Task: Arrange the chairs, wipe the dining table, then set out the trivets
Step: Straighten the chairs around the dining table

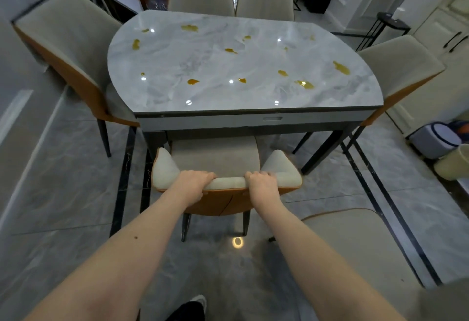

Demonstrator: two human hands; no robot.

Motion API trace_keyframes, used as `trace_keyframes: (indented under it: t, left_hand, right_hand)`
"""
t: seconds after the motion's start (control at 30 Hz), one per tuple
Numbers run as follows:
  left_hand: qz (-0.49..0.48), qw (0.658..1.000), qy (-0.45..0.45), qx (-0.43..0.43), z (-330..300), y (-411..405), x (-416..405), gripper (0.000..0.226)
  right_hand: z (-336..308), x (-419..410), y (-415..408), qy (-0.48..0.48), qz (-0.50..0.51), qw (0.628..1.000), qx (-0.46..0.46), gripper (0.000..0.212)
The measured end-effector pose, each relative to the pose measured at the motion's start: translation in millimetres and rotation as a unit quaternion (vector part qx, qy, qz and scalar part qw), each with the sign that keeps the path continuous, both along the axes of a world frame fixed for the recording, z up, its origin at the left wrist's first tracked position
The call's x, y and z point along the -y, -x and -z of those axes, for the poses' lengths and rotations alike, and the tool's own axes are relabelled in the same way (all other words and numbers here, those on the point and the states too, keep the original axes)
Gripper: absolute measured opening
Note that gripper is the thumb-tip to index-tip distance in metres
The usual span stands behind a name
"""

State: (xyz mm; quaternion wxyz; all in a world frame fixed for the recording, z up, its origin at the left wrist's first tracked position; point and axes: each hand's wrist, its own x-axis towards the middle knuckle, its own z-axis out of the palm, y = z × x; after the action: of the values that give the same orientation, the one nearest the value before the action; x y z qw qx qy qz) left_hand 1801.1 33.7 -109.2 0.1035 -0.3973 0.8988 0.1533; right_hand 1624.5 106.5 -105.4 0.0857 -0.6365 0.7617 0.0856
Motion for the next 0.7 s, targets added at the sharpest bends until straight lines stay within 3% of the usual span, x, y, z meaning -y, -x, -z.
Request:
trace_keyframes:
  t: [0.3,0.5,0.7]
  left_hand:
    - [-0.002,1.0,-0.017,0.011,-4,1,2,0.041]
    - [-0.027,0.999,0.027,0.036,-15,17,-23,0.039]
    - [0.014,0.998,0.059,0.011,-32,60,-67,0.058]
  right_hand:
    - [-4,-10,-10,0.035,0.039,0.999,0.015,0.041]
    - [-18,-46,-10,0.072,0.041,0.996,0.044,0.065]
    - [-39,-103,10,0.109,0.121,0.985,0.056,0.049]
